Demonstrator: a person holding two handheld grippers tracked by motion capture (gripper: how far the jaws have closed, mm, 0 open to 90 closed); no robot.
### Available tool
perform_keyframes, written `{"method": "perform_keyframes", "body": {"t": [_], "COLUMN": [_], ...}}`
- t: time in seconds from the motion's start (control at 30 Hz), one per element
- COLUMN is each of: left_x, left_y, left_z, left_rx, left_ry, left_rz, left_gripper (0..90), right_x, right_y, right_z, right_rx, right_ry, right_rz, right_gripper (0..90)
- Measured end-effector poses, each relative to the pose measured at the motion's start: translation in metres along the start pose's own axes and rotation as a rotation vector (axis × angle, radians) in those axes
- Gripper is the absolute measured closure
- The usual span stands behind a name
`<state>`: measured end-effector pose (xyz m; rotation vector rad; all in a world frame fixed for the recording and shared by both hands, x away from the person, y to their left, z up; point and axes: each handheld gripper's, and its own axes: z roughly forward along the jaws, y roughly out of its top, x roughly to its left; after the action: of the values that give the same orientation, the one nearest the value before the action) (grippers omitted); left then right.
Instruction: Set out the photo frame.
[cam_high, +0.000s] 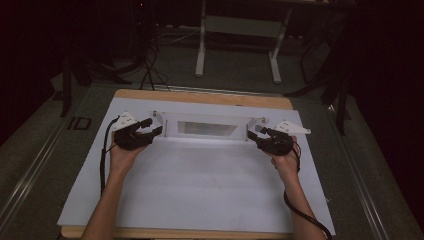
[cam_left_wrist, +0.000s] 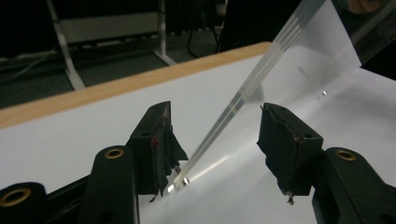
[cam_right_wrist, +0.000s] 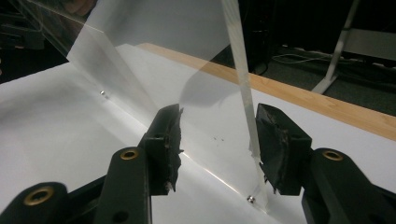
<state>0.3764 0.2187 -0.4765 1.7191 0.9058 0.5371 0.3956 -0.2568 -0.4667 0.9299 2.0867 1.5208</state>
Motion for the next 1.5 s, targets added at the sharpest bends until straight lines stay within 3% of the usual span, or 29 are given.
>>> {"method": "perform_keyframes", "body": {"t": [0.43, 0.73, 0.93, 1.1, 1.27, 1.3, 1.43, 1.5], "left_x": [-0.007, -0.008, -0.009, -0.015, -0.016, -0.016, -0.016, -0.016], "left_y": [0.020, 0.021, 0.021, 0.022, 0.022, 0.022, 0.023, 0.025], "left_z": [0.007, 0.012, 0.016, 0.020, 0.022, 0.024, 0.025, 0.028], "left_rx": [-0.014, -0.018, -0.026, -0.023, -0.033, -0.037, -0.039, -0.040], "left_ry": [-0.034, -0.044, -0.025, 0.039, 0.057, 0.069, 0.077, 0.100], "left_rz": [0.082, 0.079, 0.075, 0.092, 0.083, 0.084, 0.081, 0.087], "left_gripper": [41.6, 46.5, 46.5, 45.7, 45.6, 45.6, 45.5, 45.5], "right_x": [-0.002, -0.002, -0.001, 0.001, 0.005, 0.007, 0.007, 0.006], "right_y": [0.002, 0.004, 0.005, 0.006, 0.009, 0.011, 0.013, 0.015], "right_z": [0.002, 0.003, 0.006, 0.009, 0.012, 0.014, 0.016, 0.018], "right_rx": [0.006, 0.007, 0.003, 0.005, 0.029, 0.042, 0.050, 0.057], "right_ry": [-0.025, -0.044, -0.073, -0.104, -0.147, -0.168, -0.186, -0.190], "right_rz": [0.014, 0.007, -0.013, -0.033, -0.071, -0.097, -0.112, -0.114], "right_gripper": [53.6, 54.6, 55.5, 55.8, 56.0, 56.2, 56.2, 56.2]}}
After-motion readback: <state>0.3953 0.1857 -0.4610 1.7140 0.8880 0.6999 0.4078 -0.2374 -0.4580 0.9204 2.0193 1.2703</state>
